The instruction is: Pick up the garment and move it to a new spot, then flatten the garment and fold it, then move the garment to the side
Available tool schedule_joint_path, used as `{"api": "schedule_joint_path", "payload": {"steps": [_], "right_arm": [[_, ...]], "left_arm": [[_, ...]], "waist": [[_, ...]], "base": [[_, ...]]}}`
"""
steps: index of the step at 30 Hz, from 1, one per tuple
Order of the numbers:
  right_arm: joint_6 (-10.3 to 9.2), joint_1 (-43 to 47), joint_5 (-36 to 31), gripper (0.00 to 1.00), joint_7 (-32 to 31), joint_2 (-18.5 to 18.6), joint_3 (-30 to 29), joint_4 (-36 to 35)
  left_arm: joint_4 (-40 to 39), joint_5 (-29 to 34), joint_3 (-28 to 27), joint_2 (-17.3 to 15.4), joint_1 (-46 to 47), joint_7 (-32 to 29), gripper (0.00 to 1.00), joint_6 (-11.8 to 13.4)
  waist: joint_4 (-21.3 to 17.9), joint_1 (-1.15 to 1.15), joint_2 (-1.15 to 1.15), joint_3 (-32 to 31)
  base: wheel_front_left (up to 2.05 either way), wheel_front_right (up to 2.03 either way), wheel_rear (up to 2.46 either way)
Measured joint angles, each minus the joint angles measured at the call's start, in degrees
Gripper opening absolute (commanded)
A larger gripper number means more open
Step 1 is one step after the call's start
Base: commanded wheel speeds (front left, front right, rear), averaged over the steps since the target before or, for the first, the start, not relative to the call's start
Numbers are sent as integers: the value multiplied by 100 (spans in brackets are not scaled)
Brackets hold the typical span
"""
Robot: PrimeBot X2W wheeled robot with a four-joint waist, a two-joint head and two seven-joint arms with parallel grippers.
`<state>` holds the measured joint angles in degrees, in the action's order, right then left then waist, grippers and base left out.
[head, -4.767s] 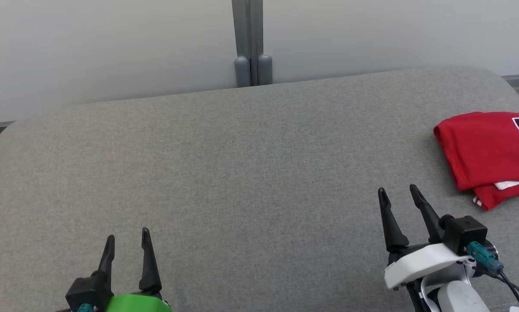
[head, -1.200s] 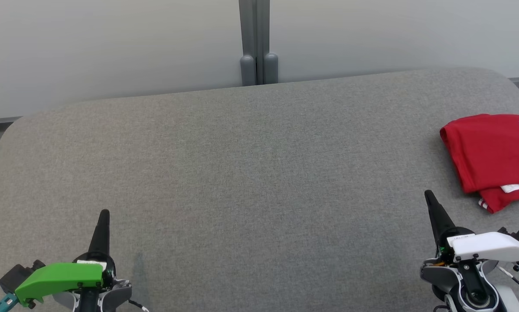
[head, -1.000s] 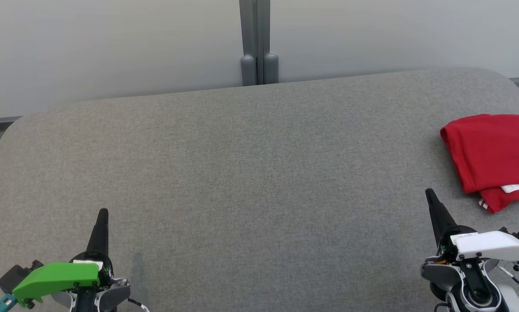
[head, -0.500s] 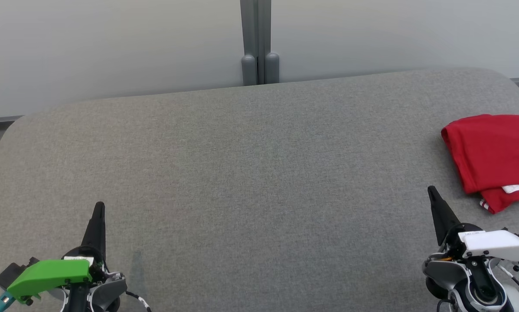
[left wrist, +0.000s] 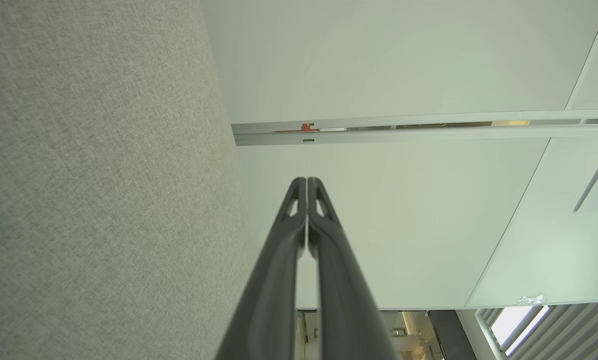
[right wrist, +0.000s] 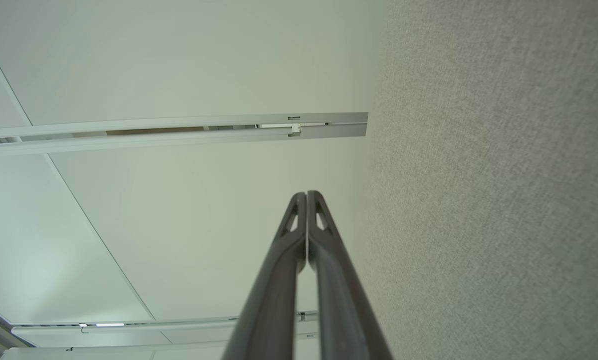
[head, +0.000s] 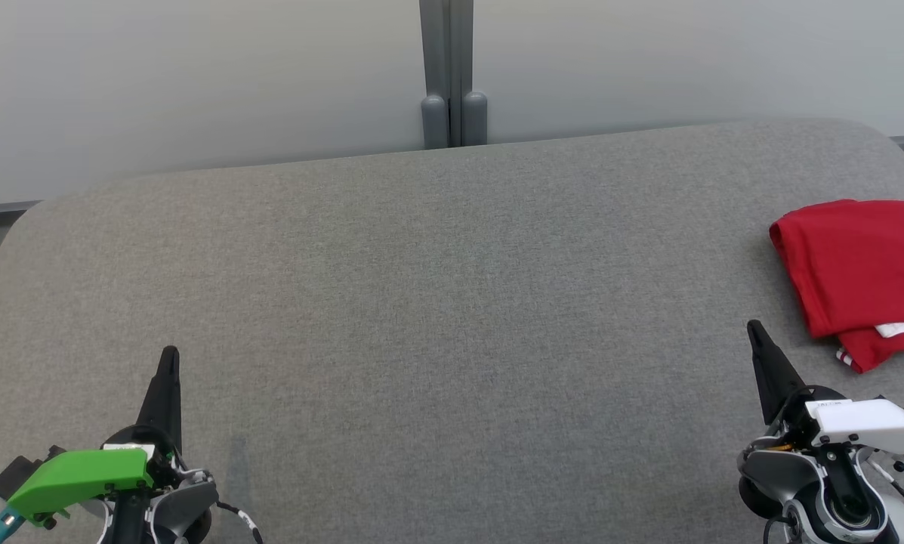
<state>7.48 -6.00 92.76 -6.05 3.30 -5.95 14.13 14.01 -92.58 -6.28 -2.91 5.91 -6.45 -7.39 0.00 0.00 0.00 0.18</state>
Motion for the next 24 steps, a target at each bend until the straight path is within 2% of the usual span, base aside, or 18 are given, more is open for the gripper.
{"api": "schedule_joint_path", "payload": {"steps": [24], "right_arm": [[0,-1,-1,0,-11,-12,-16,0]], "left_arm": [[0,0,-10,1,1,-2,0,0]], "waist": [[0,0,0,0]], "base": [[0,0,0]]}}
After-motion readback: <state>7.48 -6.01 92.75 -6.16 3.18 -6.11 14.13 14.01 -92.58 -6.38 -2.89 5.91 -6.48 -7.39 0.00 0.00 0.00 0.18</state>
